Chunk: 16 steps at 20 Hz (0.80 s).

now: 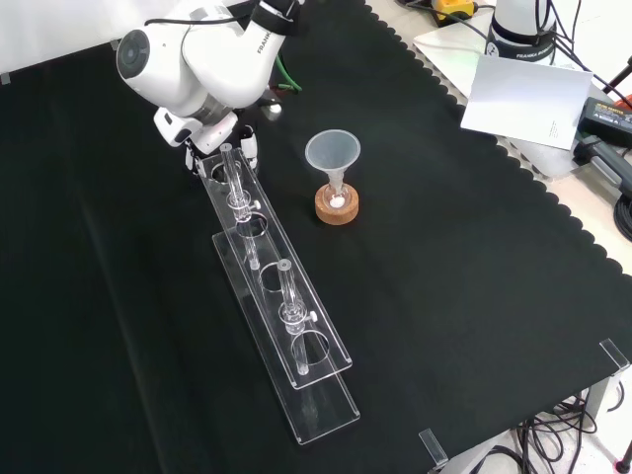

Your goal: Put the weighing funnel back on the table.

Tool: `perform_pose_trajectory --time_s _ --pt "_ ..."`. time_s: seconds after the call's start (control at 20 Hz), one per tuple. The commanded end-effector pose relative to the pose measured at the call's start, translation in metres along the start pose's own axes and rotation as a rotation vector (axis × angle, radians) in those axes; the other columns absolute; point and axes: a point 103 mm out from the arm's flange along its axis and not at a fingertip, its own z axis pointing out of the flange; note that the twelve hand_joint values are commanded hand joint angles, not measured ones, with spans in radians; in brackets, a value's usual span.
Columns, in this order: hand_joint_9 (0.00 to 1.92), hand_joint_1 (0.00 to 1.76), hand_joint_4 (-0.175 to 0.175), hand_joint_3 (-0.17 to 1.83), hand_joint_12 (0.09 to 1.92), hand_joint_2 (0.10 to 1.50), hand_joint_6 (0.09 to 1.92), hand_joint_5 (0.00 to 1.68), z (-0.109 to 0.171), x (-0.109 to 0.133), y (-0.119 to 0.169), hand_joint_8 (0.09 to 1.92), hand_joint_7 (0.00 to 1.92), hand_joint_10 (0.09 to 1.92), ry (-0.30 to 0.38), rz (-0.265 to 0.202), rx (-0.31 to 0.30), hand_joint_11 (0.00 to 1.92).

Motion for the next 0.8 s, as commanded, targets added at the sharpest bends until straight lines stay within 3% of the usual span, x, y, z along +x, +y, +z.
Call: perform_pose_trajectory --time_s 0.05,0.1,0.2,0.3,0.5,0.65,0.8 --pt "1.2 1.07 0.175 0.26 0.91 0.91 0.77 1.14 0.0 -0.002 -0.001 0.69 0.67 0.09 0.017 -0.018 -0.001 1.01" --pt "1.19 1.06 0.175 0.2 0.92 0.95 0.79 1.12 0.0 -0.001 -0.002 0.7 0.66 0.09 0.004 -0.016 -0.005 1.0" --pt "1.17 1.02 0.065 0.16 0.94 0.92 0.7 1.04 0.0 -0.001 -0.002 0.7 0.64 0.09 0.009 -0.015 -0.006 0.97" --pt "1.17 1.0 0.013 0.3 0.95 0.82 0.64 1.01 0.0 0.0 -0.002 0.69 0.63 0.09 0.007 -0.015 -0.006 0.95" --pt "1.14 0.99 0.0 0.56 0.97 0.69 0.64 0.94 -0.006 -0.001 -0.007 0.69 0.59 0.09 0.014 -0.02 0.007 0.91" --pt "1.11 0.98 0.003 0.6 1.01 0.66 0.65 0.89 -0.003 -0.01 -0.004 0.69 0.56 0.09 0.042 -0.056 -0.004 0.85" --pt "1.07 0.97 0.002 0.62 1.04 0.65 0.67 0.83 -0.005 -0.001 -0.005 0.69 0.52 0.09 0.035 -0.07 -0.004 0.8"
